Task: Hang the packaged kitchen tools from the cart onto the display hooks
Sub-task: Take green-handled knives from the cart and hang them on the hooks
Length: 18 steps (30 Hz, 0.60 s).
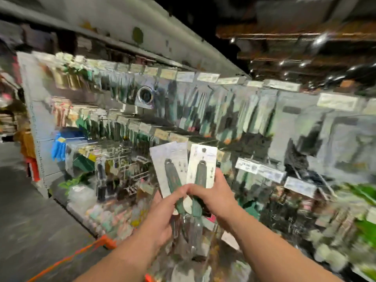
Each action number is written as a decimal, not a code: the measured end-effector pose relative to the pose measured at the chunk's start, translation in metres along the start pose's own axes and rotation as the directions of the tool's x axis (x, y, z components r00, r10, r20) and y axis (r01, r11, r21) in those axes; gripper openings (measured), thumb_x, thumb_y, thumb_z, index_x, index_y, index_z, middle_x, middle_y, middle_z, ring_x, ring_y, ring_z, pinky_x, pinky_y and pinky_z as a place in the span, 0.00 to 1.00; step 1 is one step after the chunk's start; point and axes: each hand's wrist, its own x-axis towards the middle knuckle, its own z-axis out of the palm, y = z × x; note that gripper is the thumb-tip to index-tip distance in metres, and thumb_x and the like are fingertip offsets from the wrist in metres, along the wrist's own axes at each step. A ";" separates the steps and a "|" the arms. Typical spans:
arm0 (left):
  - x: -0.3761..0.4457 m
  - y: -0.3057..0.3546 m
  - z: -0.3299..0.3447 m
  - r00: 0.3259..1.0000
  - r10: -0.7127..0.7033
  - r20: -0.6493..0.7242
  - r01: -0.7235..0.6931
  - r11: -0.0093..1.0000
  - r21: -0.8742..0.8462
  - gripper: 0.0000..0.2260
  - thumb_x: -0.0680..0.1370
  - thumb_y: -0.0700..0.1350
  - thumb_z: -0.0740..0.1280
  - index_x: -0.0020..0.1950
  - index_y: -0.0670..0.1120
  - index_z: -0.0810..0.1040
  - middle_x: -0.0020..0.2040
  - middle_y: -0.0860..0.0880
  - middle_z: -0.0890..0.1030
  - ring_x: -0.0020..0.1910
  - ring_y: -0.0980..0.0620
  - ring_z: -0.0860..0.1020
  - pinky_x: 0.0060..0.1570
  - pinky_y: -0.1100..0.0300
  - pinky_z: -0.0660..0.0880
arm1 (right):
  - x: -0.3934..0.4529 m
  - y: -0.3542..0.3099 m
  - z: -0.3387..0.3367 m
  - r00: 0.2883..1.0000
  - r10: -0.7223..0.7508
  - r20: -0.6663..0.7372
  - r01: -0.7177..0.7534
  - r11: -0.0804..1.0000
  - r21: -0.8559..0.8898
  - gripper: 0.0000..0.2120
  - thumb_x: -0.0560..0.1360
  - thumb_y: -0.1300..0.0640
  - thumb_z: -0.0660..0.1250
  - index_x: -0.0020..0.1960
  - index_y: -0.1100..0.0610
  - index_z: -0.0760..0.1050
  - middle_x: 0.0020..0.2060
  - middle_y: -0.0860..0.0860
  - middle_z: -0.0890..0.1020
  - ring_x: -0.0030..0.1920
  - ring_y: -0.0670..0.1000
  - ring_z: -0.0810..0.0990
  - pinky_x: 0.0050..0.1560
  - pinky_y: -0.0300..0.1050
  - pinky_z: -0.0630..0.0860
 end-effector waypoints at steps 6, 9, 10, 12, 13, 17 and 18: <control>0.006 0.005 0.095 0.976 0.036 0.216 -0.075 0.982 0.173 0.37 0.60 0.41 0.85 0.69 0.46 0.79 0.57 0.39 0.87 0.56 0.36 0.86 0.57 0.38 0.82 | -0.012 -0.021 -0.103 0.993 -0.010 -0.117 0.001 0.997 -0.076 0.29 0.72 0.56 0.79 0.67 0.50 0.69 0.57 0.48 0.85 0.54 0.49 0.85 0.59 0.54 0.82; 0.000 0.000 0.133 0.967 0.066 0.245 -0.124 0.966 0.228 0.36 0.61 0.44 0.83 0.68 0.47 0.78 0.54 0.44 0.88 0.52 0.40 0.87 0.49 0.45 0.84 | -0.023 -0.024 -0.135 0.988 -0.026 -0.152 0.006 0.992 -0.128 0.42 0.71 0.52 0.80 0.75 0.47 0.57 0.61 0.45 0.81 0.57 0.46 0.83 0.61 0.49 0.80; 0.001 -0.003 0.143 0.967 0.069 0.243 -0.129 0.962 0.240 0.33 0.64 0.42 0.82 0.67 0.47 0.78 0.53 0.43 0.88 0.51 0.40 0.88 0.47 0.45 0.84 | -0.025 -0.024 -0.144 0.984 -0.028 -0.174 0.007 0.992 -0.125 0.43 0.72 0.53 0.79 0.75 0.44 0.53 0.61 0.45 0.81 0.56 0.45 0.83 0.58 0.45 0.81; 0.002 -0.007 0.160 0.969 0.067 0.238 -0.128 0.959 0.252 0.26 0.70 0.36 0.80 0.65 0.45 0.78 0.50 0.42 0.89 0.47 0.41 0.88 0.42 0.48 0.84 | -0.029 -0.024 -0.158 0.974 -0.049 -0.221 0.023 0.992 -0.120 0.41 0.73 0.55 0.78 0.69 0.40 0.51 0.57 0.46 0.82 0.51 0.45 0.85 0.51 0.42 0.82; 0.002 -0.008 0.166 0.969 0.058 0.239 -0.120 0.960 0.252 0.24 0.71 0.35 0.79 0.65 0.44 0.78 0.49 0.42 0.89 0.44 0.41 0.88 0.39 0.50 0.83 | -0.029 -0.022 -0.164 0.965 -0.072 -0.253 0.034 0.988 -0.152 0.38 0.74 0.56 0.77 0.67 0.40 0.52 0.57 0.47 0.82 0.50 0.46 0.85 0.51 0.45 0.83; 0.014 -0.006 0.179 0.968 0.060 0.244 -0.129 0.953 0.275 0.29 0.66 0.39 0.81 0.65 0.44 0.78 0.49 0.42 0.89 0.43 0.42 0.88 0.39 0.51 0.82 | -0.023 -0.027 -0.183 0.933 -0.169 -0.318 0.039 0.925 -0.377 0.27 0.75 0.50 0.74 0.62 0.44 0.59 0.61 0.47 0.75 0.59 0.51 0.78 0.62 0.53 0.77; 0.019 -0.005 0.180 0.967 0.076 0.244 -0.147 0.946 0.289 0.30 0.65 0.40 0.81 0.65 0.45 0.78 0.49 0.43 0.89 0.45 0.42 0.88 0.42 0.50 0.82 | -0.018 -0.026 -0.188 0.926 -0.176 -0.333 0.033 0.919 -0.392 0.24 0.75 0.49 0.74 0.62 0.45 0.62 0.61 0.46 0.75 0.60 0.50 0.77 0.62 0.50 0.76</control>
